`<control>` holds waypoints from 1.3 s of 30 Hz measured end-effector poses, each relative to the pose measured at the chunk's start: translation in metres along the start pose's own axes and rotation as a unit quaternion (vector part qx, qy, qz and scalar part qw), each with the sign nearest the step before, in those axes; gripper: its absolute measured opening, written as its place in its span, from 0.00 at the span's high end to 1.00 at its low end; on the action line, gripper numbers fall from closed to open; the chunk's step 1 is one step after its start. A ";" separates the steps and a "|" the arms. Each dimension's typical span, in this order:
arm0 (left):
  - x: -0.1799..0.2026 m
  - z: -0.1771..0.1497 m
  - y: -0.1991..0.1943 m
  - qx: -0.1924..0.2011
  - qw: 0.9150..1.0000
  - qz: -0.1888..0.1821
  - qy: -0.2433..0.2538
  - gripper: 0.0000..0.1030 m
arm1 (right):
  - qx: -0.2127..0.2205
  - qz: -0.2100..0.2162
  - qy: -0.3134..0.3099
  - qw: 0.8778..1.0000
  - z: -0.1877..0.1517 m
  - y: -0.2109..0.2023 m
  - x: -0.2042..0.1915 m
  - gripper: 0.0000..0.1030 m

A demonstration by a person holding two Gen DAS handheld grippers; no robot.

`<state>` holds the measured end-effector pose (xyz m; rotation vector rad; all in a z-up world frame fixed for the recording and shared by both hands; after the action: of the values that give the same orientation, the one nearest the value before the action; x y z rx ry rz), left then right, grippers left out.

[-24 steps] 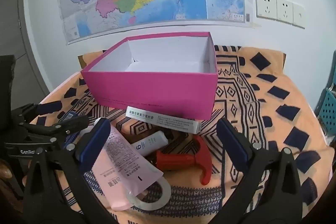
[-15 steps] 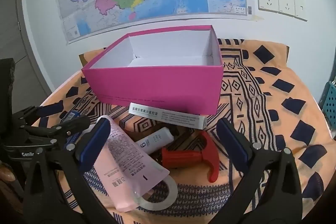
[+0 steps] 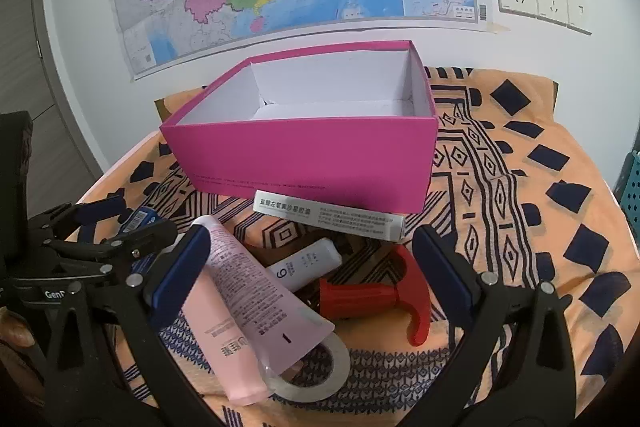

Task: Organize rigid objects

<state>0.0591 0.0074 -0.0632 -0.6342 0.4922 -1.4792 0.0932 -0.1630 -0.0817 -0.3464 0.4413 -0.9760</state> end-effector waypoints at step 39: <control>0.002 0.001 0.001 0.001 1.000 -0.002 0.005 0.00 | -0.008 0.011 0.007 1.000 0.000 0.004 0.001 0.02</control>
<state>0.0610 0.0054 -0.0628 -0.6269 0.4982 -1.4877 0.0962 -0.1622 -0.0839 -0.3482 0.4648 -0.9543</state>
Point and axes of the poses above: each gripper's, at about its wrist camera, not at the fingertips, and y roughly the way its jaws point, x to its right, z to its top, the point moved 8 cm from there along y, roughly the way its jaws point
